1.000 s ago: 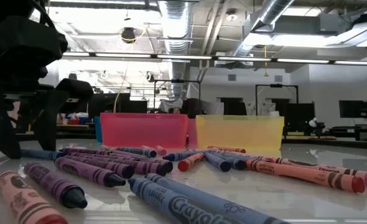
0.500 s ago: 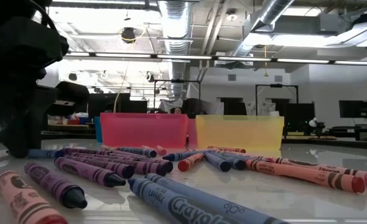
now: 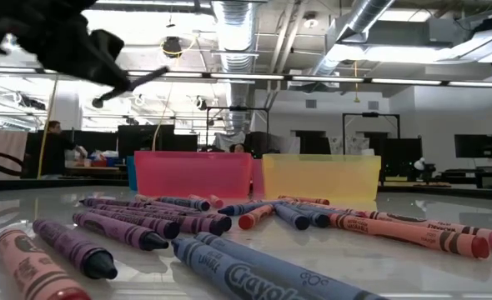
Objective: Sort crayons
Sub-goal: Put the blue crayon into the blue bin
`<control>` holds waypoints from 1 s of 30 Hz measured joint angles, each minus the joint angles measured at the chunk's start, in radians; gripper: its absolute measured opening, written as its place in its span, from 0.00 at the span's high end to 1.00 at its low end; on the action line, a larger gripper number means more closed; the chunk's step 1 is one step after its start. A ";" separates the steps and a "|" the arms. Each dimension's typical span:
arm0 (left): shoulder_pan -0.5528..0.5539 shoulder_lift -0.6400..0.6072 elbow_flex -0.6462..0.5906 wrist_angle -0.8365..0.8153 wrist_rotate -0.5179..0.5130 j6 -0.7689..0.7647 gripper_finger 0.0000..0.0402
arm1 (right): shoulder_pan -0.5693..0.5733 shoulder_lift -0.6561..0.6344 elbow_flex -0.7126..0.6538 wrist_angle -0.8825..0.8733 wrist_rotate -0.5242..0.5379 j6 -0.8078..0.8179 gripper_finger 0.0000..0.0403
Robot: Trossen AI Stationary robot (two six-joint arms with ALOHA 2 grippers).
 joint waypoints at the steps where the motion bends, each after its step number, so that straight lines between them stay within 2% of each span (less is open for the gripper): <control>1: 0.000 -0.018 0.000 0.007 -0.035 0.006 0.99 | 0.007 0.004 -0.004 0.006 0.007 0.002 0.80; 6: 0.000 -0.053 0.000 0.019 -0.153 0.048 0.99 | 0.044 0.009 -0.058 0.061 0.093 0.013 0.80; 13: 0.022 -0.024 0.000 0.018 -0.164 0.105 0.99 | 0.079 0.010 -0.133 0.162 0.101 0.061 0.80; 17: 0.027 -0.023 0.000 0.067 -0.152 0.103 0.99 | 0.094 0.011 -0.186 0.287 0.123 -0.083 0.80; 19: 0.024 -0.026 0.000 0.135 -0.144 0.141 0.99 | 0.091 0.008 -0.232 0.431 0.125 -0.201 0.80; 23: 0.021 -0.033 0.000 0.328 -0.067 0.230 0.99 | 0.079 0.008 -0.317 0.683 0.124 -0.402 0.80; 27: 0.020 -0.033 0.000 0.437 -0.036 0.249 0.99 | 0.055 0.006 -0.383 0.834 0.118 -0.458 0.80; 30: 0.015 -0.033 0.000 0.462 -0.045 0.242 0.99 | 0.035 0.006 -0.417 0.898 0.070 -0.457 0.80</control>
